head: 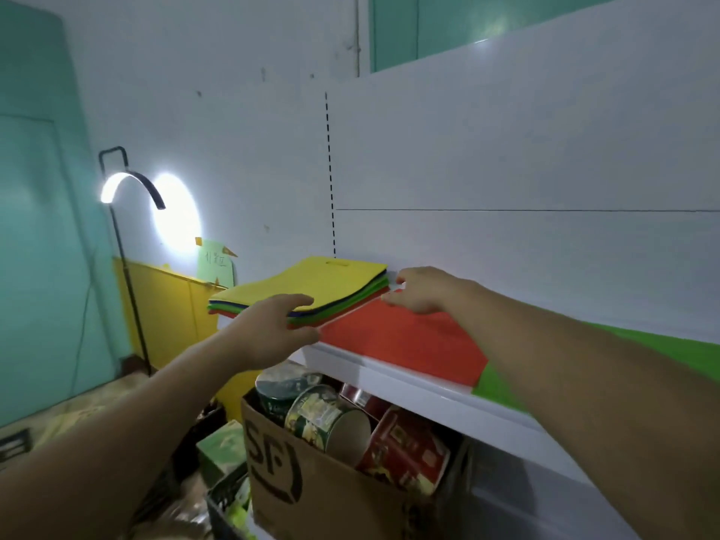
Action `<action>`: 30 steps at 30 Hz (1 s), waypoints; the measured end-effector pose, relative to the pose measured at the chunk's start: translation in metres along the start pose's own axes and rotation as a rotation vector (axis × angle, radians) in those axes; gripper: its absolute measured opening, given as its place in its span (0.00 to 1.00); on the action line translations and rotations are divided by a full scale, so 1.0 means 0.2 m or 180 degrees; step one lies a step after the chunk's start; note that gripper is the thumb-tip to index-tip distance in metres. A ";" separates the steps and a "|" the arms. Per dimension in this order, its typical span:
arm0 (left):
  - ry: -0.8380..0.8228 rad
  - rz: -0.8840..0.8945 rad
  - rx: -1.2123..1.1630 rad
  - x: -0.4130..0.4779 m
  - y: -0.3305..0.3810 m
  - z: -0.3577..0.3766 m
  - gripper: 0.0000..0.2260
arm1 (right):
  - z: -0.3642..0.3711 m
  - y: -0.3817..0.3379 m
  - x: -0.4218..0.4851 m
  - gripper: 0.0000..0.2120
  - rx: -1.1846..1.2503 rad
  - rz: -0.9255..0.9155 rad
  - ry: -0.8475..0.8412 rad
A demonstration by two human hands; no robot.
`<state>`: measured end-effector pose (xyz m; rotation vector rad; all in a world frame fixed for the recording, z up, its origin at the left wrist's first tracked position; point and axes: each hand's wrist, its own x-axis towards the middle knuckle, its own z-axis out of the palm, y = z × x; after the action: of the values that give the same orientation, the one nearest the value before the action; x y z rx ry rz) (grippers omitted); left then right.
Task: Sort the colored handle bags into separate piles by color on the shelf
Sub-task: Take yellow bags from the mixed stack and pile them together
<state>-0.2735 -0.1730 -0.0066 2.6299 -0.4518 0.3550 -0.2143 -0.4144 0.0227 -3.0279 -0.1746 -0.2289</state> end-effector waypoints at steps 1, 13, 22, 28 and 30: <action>0.0018 -0.0024 0.0005 0.05 -0.02 -0.01 0.27 | 0.00 0.00 0.07 0.27 -0.0026 -0.0017 0.0010; 0.0036 -0.0307 -0.0014 0.51 -0.42 -0.07 0.27 | 0.08 -0.11 0.62 0.30 -0.0085 0.0013 -0.0114; -0.0321 0.0071 -0.0058 0.80 -0.79 -0.09 0.26 | 0.17 -0.29 0.84 0.33 -0.0194 0.0477 -0.0103; -0.0716 0.0504 0.0082 0.96 -0.99 -0.14 0.25 | 0.22 -0.45 0.89 0.33 -0.0227 0.1098 -0.0015; -0.0778 0.0661 0.0120 1.00 -1.04 -0.13 0.25 | 0.25 -0.48 0.89 0.33 -0.0251 0.1410 0.0114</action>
<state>-0.0186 -0.0358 0.0008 2.6806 -0.8091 0.1057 -0.0444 -0.2954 0.0099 -3.0332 0.5136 -0.2538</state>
